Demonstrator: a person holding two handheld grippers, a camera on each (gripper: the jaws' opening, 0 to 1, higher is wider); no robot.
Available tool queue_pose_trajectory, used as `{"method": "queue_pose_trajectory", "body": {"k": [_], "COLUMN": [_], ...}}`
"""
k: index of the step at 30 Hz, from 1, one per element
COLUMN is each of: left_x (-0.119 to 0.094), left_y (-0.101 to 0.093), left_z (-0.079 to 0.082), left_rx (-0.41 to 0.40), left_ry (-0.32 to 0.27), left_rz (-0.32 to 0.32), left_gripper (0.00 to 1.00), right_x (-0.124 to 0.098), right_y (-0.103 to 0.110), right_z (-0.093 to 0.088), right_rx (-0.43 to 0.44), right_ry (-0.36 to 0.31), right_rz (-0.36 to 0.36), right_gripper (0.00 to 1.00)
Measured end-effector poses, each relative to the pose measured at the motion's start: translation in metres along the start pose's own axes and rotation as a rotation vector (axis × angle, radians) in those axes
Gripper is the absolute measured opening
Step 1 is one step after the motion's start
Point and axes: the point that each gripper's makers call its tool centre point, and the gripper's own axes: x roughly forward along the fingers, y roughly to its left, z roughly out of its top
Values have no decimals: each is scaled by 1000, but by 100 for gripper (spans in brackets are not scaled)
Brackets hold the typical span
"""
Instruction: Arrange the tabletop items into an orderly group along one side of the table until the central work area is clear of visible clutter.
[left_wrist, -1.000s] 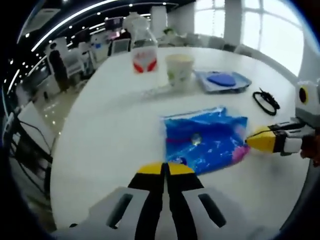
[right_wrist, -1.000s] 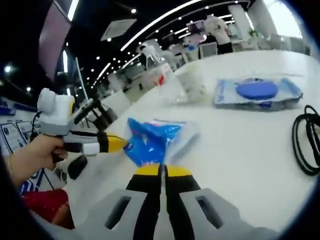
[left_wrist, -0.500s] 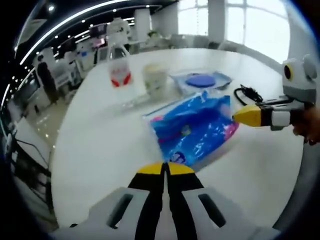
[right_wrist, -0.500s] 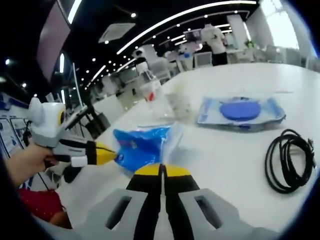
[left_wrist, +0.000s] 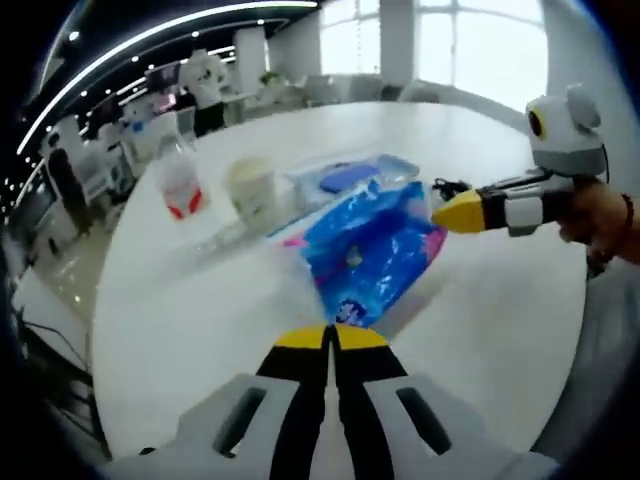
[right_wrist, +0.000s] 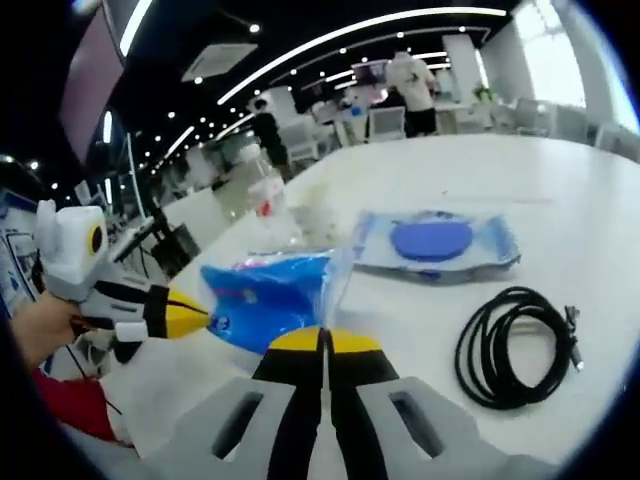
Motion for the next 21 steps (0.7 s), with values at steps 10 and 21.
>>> {"method": "queue_pose_trajectory", "body": {"k": [10,21], "left_x": [16,41], "left_y": [-34,-67], "left_z": [32,68], "left_rx": [38,89], "left_ry": [-28,-67], "left_rz": [-66,-117], "left_gripper": [0,0], "right_x": [-22,-44], "right_y": [-41,-89], "right_z": [15,25], "right_rx": [12,42], "right_ry": [-16,-23], "right_rz": [-84,-180], "right_gripper": [1,1]}}
